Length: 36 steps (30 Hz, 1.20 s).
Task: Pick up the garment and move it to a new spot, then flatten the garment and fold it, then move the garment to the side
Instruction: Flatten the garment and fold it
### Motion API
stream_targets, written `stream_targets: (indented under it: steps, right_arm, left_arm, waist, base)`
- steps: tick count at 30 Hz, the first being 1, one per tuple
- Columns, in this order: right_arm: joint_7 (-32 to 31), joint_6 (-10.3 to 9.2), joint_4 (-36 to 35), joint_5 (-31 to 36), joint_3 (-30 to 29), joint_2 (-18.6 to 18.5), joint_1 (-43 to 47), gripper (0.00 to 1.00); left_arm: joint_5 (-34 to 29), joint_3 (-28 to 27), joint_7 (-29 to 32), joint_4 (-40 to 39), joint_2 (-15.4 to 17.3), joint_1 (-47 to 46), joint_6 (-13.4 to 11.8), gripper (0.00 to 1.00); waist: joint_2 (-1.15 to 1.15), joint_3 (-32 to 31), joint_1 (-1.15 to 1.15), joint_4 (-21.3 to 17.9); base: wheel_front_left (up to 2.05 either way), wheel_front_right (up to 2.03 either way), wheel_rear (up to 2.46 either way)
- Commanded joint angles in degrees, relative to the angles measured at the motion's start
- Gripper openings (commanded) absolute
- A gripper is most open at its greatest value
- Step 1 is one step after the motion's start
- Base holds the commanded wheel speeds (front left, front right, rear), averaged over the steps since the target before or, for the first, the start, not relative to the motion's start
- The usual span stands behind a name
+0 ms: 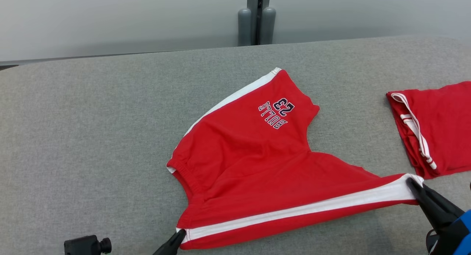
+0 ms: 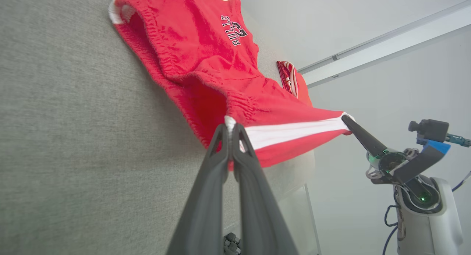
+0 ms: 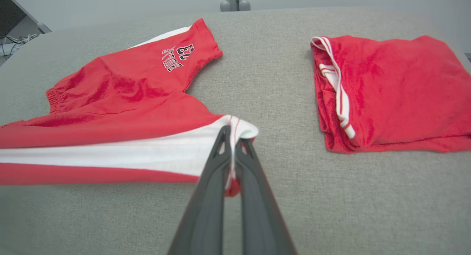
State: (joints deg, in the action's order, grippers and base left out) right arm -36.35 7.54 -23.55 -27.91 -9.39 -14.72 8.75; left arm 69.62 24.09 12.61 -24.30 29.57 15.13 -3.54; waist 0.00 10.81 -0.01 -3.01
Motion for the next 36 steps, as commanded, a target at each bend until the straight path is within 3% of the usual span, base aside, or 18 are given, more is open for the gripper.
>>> stream_targets:
  steps: [1,5,10,15,23,30,36]
  right_arm:
    - [-0.56,-0.1,-0.79,1.26,-1.08,0.12,0.53,0.0]
    - [-0.93,-0.1,-0.45,3.79,-0.34,-0.52,-4.55,0.0]
    - [0.24,-0.08,4.99,3.92,3.48,-3.39,-13.27,0.0]
    - [1.84,-0.05,13.63,3.16,8.66,-7.33,-24.82,0.0]
    - [9.76,-0.05,30.13,4.68,17.57,-12.26,-42.25,0.0]
    - [14.21,-0.05,42.36,4.88,22.34,-13.72,-50.83,0.0]
    - [18.15,-0.05,48.73,4.91,25.83,-14.46,-54.85,0.0]
  left_arm:
    - [-0.26,-0.87,-0.36,0.24,0.41,-0.24,0.07,0.0]
    - [-0.16,-1.29,-2.19,3.52,-2.02,-3.78,1.47,0.0]
    - [1.28,-0.34,-3.43,11.44,-8.42,-12.68,4.34,0.0]
    - [0.17,1.82,-4.59,20.48,-14.87,-22.09,6.11,0.0]
    - [-2.72,2.42,-8.6,34.51,-21.63,-33.47,7.45,0.0]
    - [-2.25,3.82,-11.86,41.32,-24.85,-37.82,9.57,0.0]
    - [-0.83,5.58,-13.99,44.5,-25.93,-39.54,10.64,0.0]
  waist:
    - [0.0,0.44,0.01,0.61]
    - [0.0,1.43,0.01,1.93]
    - [0.0,3.15,0.01,5.68]
    - [0.0,5.86,0.01,9.39]
    - [0.0,10.4,0.01,15.01]
    - [0.0,12.84,0.01,17.71]
    - [0.0,13.71,0.01,18.34]
  base:
    - [0.0,0.0,0.0]
    - [0.0,0.0,0.0]
    - [0.0,0.0,0.0]
    - [0.0,0.0,0.0]
    - [0.0,0.0,0.0]
    - [0.0,0.0,0.0]
    - [0.0,0.0,0.0]
